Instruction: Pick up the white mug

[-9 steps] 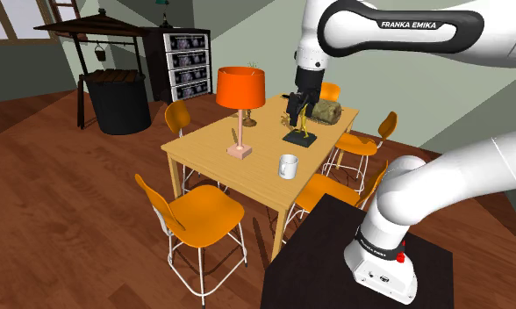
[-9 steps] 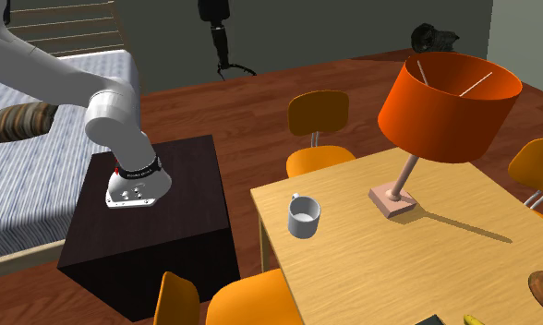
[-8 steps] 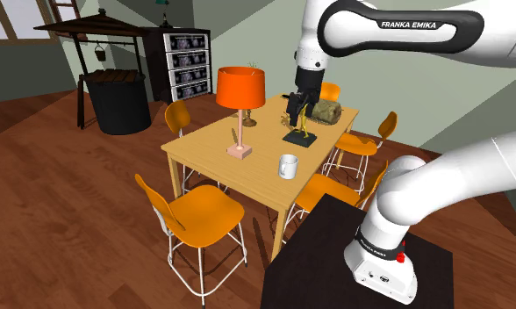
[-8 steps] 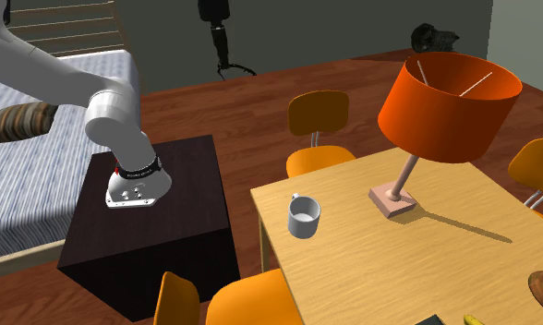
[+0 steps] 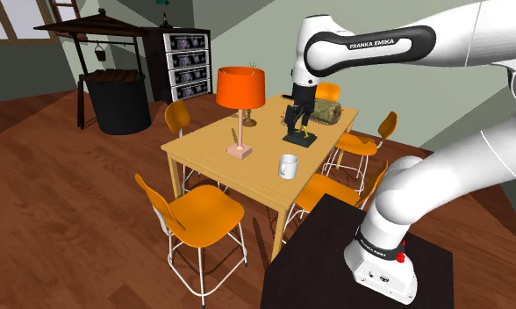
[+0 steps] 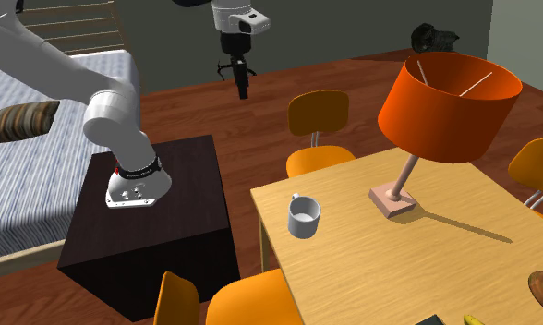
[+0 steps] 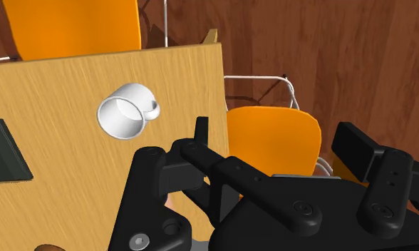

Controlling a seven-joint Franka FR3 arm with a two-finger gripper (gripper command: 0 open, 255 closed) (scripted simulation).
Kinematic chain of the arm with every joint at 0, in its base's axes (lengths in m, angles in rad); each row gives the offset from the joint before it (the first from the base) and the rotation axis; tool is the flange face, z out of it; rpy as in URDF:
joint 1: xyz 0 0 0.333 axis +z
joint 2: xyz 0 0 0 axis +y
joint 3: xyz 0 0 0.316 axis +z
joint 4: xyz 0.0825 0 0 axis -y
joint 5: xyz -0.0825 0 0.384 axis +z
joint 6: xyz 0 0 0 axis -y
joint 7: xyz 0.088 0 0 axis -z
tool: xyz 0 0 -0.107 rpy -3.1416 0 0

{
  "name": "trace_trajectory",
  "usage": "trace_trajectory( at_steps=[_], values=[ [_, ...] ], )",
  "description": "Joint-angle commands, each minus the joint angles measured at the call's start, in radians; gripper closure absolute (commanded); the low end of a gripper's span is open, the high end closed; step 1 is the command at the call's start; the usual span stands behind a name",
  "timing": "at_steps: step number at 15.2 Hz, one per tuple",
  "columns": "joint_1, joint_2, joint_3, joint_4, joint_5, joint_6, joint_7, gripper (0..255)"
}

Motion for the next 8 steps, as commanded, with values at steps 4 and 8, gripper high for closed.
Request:
trace_trajectory(
  at_steps=[4, 8],
  values=[
    [-0.032, 0.123, -0.081, -0.005, -0.029, 0.114, -0.078, 0],
    [-0.052, 0.242, -0.141, 0.010, -0.037, 0.205, -0.141, 0]
  ],
)
